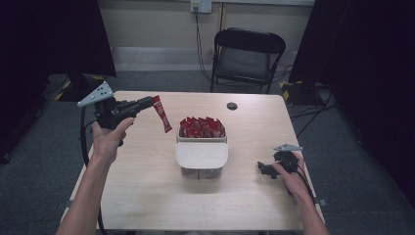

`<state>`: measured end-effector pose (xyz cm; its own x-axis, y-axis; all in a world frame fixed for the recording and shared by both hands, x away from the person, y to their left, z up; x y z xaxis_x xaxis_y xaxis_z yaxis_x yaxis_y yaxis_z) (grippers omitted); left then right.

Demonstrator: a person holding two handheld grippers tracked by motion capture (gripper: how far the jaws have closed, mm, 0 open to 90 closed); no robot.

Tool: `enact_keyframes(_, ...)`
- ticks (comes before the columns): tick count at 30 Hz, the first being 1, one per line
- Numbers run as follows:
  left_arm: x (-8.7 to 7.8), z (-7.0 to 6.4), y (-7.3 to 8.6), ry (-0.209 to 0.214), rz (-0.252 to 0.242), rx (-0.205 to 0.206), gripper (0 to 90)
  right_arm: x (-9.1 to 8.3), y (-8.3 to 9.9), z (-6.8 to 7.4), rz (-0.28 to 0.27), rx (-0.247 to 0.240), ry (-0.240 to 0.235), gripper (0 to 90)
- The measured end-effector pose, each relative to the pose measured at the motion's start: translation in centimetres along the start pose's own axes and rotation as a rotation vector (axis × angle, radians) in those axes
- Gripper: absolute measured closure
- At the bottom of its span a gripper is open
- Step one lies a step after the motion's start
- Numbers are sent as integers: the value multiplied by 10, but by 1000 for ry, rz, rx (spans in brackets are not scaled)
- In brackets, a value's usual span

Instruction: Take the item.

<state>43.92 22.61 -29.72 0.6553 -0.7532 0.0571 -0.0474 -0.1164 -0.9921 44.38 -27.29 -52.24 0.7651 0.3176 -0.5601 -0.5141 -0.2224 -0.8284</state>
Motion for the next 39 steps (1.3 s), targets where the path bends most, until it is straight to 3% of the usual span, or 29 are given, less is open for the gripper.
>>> enact_keyframes(16, -2, 26, 22, -67, 56, -32, 900, 0, 0, 0, 0, 0, 0, 0)
enact_keyframes(39, 12, 35, 55, -85, 148, -42, 900, 0, 0, 0, 0, 0, 0, 0)
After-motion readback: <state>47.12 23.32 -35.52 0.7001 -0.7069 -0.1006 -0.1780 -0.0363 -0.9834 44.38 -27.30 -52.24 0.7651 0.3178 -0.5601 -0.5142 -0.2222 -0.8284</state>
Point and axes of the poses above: each handheld gripper's, and its own axes: x roughly forward along the jaws, y roughly out of its underside, z roughly to its left, the point moved 3 cm from there along x, roughly forward along the jaws, and after that the axes turned 11 degrees about -z, right-handed, at the moved point
